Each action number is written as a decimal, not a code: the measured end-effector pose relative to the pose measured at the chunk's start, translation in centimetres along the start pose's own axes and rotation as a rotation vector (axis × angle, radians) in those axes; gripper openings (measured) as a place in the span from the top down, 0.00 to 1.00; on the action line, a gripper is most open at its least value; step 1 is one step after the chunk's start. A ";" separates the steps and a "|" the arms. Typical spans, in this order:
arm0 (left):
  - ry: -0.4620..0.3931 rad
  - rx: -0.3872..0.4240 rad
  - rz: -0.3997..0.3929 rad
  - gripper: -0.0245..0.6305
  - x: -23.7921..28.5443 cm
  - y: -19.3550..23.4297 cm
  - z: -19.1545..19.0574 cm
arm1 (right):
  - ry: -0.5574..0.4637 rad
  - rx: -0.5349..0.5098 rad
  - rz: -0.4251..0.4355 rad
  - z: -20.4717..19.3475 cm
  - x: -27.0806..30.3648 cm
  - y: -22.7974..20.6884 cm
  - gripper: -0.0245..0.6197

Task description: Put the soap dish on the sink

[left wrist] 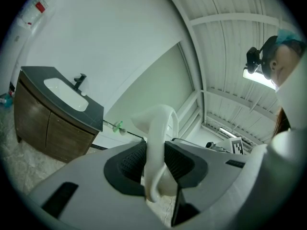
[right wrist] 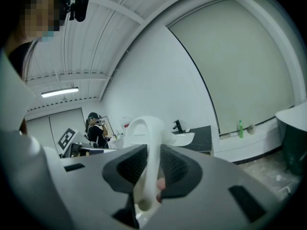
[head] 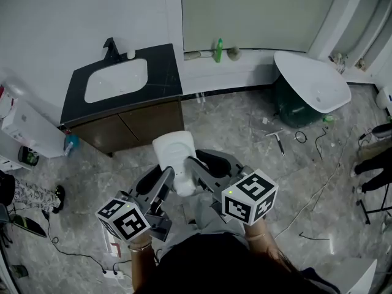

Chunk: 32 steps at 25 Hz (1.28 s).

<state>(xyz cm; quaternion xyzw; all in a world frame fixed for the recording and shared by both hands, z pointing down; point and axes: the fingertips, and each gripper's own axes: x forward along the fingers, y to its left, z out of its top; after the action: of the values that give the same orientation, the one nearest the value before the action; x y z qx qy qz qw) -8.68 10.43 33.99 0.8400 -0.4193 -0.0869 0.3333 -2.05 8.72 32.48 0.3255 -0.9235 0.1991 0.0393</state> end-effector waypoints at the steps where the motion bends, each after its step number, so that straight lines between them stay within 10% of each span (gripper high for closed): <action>1: -0.001 0.004 0.001 0.78 1.1 0.7 0.7 | -0.003 -0.002 0.001 0.5 0.9 -1.0 0.82; 17: -0.051 0.032 0.044 0.78 18.6 8.6 12.6 | -0.012 -0.015 0.064 11.1 13.3 -17.1 0.82; 32: -0.009 0.014 0.143 0.78 26.9 20.8 16.4 | 0.111 0.041 0.015 10.6 25.9 -26.2 0.82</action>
<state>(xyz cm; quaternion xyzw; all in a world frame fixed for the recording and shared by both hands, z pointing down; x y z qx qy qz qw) -12.10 -26.91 38.21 0.8099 -0.4801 -0.0637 0.3308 -5.63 -29.17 36.91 0.3077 -0.9180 0.2362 0.0821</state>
